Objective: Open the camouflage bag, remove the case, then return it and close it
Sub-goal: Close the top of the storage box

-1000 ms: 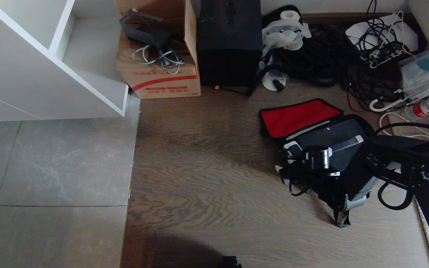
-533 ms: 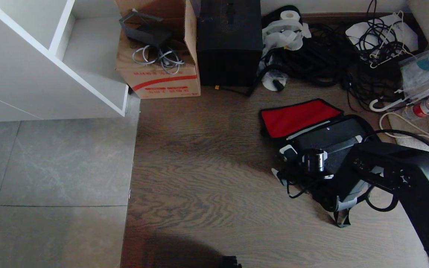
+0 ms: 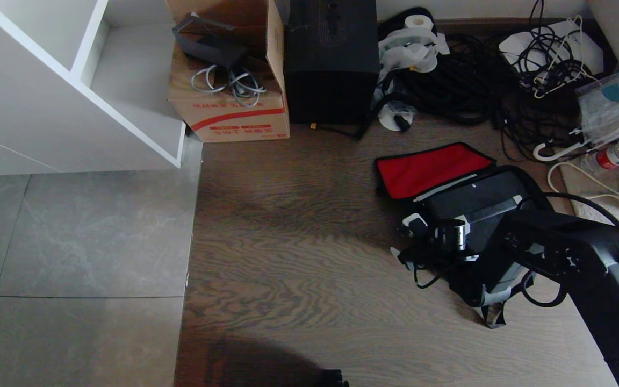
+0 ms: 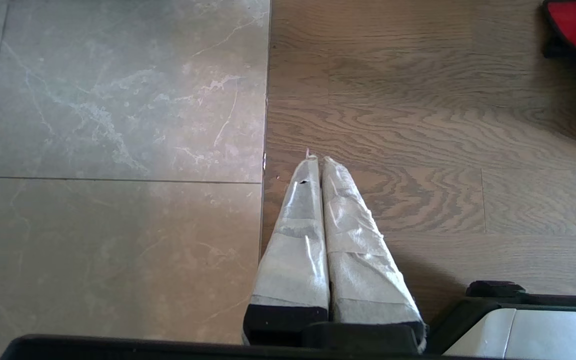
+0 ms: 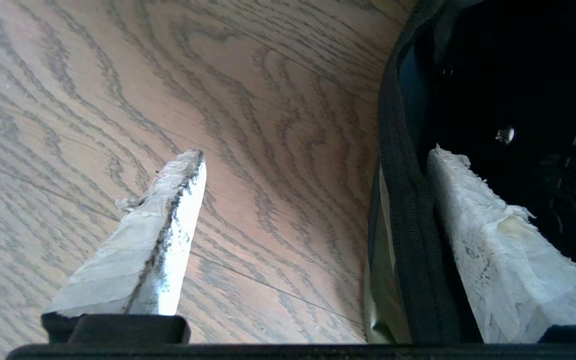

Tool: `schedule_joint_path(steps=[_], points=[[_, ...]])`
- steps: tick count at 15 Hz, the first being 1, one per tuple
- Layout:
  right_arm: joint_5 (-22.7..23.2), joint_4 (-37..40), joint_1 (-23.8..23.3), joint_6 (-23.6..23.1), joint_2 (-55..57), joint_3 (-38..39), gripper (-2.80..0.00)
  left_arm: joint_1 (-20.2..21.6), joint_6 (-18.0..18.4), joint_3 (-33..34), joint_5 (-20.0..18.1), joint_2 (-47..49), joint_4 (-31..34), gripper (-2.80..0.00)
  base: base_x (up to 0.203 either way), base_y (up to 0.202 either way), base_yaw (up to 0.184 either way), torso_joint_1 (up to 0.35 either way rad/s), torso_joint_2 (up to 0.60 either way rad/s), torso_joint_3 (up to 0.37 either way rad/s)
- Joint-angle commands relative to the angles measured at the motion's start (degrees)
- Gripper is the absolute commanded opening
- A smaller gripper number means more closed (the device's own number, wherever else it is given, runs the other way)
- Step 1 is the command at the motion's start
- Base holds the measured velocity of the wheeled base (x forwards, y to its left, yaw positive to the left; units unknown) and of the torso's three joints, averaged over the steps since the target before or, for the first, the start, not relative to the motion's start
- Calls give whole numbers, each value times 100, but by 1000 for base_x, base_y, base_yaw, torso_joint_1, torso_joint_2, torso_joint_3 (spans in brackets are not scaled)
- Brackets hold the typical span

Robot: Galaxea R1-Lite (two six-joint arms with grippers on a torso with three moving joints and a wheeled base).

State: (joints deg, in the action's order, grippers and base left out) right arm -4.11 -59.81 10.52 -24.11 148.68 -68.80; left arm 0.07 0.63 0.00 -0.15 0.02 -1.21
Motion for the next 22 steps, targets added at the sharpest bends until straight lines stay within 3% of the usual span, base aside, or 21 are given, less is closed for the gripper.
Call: schedule_joint_path(steps=[1,2,16,22], points=[[-20,-26,-6,-6,93,-20,0,1,-1,62,-3,-20,-2,-280,0,0,0,0,0,0],[-20,-22,-9,-17,102,-20,-280,1,-1,62,-3,-20,-2,-280,0,0,0,0,0,0],[-169,-303,20,-14,-119,-57,-280,1,6,62,0,-11,-2,-280,0,0,0,0,0,0],[-156,-62,29,25,-1056,671,-280,1,-1,62,-2,-20,-2,-280,0,0,0,0,0,0]])
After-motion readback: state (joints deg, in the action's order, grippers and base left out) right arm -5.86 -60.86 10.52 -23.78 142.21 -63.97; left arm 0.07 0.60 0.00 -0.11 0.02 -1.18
